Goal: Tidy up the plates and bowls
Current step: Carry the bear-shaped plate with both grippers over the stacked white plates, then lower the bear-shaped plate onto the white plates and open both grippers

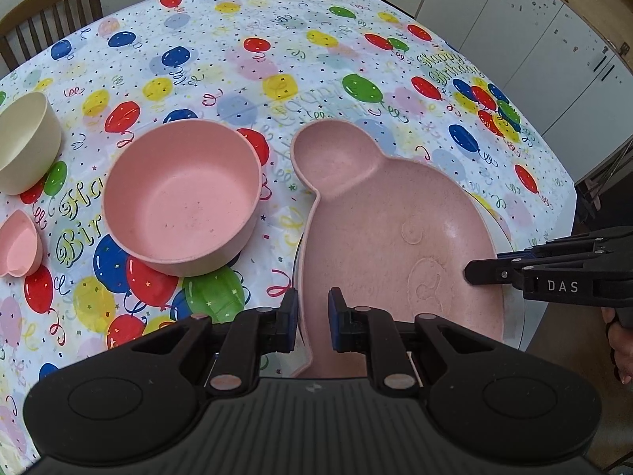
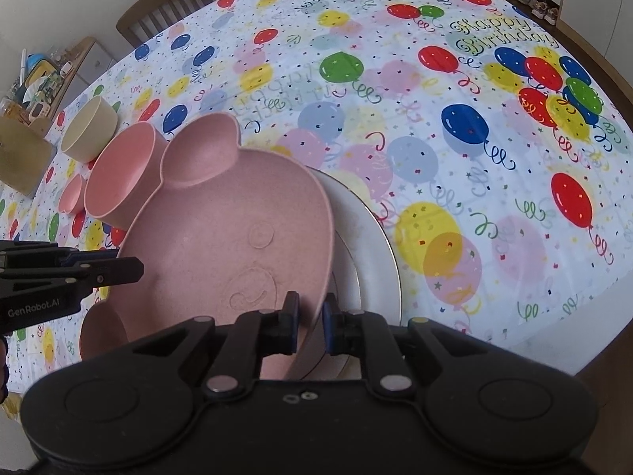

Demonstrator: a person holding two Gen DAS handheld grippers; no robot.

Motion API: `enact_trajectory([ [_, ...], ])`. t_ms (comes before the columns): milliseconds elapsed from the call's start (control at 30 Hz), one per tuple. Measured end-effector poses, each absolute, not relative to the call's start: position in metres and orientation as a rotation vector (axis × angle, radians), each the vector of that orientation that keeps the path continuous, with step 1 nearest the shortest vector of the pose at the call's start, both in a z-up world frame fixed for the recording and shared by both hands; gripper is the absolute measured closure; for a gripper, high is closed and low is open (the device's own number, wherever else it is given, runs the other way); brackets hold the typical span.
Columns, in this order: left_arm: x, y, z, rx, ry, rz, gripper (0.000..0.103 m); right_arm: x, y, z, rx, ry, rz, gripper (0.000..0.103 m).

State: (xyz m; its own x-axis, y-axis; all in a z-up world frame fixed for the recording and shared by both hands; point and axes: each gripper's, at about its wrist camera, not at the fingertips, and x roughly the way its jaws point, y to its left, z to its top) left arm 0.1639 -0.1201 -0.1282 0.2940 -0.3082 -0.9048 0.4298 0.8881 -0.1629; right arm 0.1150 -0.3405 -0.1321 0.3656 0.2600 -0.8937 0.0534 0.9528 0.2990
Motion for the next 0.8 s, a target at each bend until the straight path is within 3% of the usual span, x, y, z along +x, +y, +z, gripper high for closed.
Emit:
enact_trajectory([
  [167, 0.162, -0.12, -0.126, 0.11, 1.169, -0.498, 0.088, 0.114, -0.34, -0.127, 0.28, 1.183, 0.117, 0.08],
  [800, 0.129, -0.078, -0.07, 0.031, 0.99, -0.445, 0.086, 0.097, -0.297, -0.054, 0.178, 1.012, 0.225, 0.065],
])
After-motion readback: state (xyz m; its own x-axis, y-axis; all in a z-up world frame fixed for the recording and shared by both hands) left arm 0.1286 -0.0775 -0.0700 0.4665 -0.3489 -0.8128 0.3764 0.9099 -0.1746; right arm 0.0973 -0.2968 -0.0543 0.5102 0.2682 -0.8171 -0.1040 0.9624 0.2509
